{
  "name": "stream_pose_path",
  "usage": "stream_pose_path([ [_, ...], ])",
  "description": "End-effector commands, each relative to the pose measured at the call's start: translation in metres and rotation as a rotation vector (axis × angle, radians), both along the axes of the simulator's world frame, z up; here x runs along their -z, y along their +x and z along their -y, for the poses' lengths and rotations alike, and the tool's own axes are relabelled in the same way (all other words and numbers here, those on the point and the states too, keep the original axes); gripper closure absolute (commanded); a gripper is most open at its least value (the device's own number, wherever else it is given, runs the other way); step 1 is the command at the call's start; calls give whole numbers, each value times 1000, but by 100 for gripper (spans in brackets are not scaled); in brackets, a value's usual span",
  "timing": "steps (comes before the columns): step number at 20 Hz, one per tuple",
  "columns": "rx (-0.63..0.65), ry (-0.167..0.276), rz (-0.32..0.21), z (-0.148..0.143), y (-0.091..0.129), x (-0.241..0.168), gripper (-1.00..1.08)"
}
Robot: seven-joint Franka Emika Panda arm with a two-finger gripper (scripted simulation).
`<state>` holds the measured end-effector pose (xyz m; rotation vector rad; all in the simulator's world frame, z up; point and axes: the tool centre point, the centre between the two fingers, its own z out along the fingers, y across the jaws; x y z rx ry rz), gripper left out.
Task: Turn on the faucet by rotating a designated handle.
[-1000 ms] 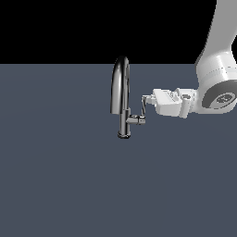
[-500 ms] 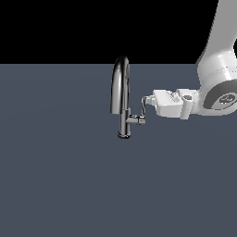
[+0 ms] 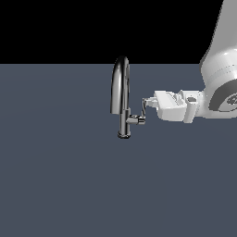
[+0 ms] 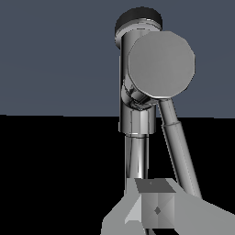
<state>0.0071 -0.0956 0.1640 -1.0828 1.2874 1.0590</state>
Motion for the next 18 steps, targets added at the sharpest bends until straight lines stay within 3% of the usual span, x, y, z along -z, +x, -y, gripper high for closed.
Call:
stream_pose_path([
  [1,-9,6,-1,-4,-10,-3,108],
  [6,4,-2,1,1,-14,-3,108],
  [18,-6,5,0,-12,-61,29,108],
])
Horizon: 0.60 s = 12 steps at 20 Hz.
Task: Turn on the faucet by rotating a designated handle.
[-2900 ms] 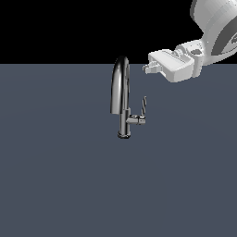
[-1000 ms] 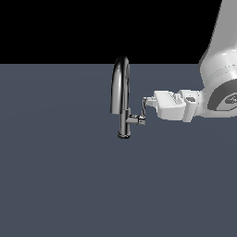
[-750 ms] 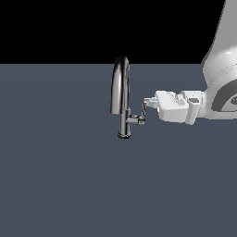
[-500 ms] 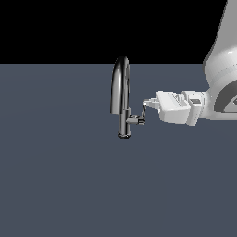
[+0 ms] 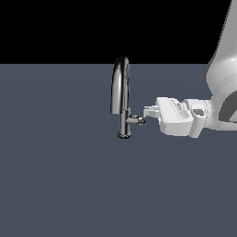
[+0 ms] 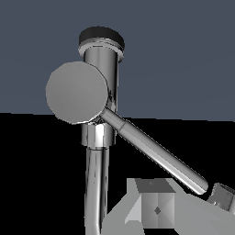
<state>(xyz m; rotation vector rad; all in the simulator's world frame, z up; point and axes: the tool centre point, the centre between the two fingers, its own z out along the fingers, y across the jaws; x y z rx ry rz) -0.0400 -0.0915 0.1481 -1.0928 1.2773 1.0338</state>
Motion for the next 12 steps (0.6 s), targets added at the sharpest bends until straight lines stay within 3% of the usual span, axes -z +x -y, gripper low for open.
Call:
stream_pose_path([
  [1,-14,14,-23,-9,-18,15,108],
  [3,-15,14,-24,-10,-22,18,108],
  [4,0,1,-1,-1,-11,7,108],
  [12,-10,9,-15,-8,-23,54,108],
])
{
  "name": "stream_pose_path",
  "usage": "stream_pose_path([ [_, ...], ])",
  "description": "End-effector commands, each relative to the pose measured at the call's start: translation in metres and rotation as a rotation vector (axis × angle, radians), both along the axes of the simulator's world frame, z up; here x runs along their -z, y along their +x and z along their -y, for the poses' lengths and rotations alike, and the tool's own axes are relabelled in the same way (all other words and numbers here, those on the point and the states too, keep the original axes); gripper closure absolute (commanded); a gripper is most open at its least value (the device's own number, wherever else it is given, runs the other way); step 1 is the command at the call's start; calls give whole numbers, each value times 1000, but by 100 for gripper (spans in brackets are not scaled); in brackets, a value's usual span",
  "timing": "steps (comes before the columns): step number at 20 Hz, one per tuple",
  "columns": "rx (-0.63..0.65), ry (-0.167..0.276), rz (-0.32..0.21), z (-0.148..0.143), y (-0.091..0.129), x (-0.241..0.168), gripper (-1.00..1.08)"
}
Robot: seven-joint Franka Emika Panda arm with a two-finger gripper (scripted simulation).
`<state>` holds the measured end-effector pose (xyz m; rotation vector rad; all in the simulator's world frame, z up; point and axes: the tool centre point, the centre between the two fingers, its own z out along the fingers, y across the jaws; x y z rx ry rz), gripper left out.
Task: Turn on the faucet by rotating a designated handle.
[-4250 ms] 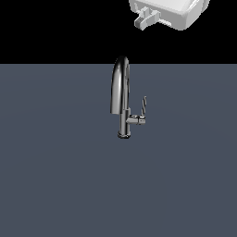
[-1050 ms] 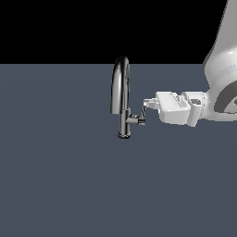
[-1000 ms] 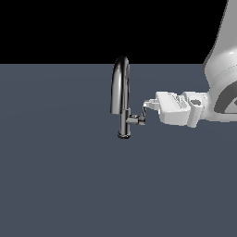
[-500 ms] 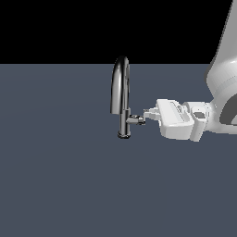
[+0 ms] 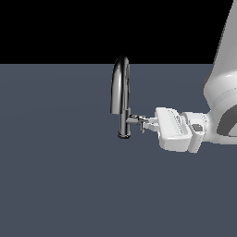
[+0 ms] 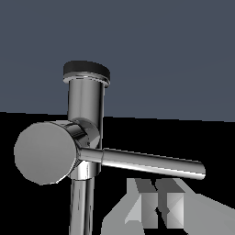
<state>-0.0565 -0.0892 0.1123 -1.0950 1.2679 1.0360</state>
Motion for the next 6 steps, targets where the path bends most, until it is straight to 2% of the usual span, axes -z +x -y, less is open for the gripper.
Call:
stream_pose_path([
  [1,-6,6,-22,-6,-8,24,108],
  [6,-11,10,-29,-10,-13,46,108],
])
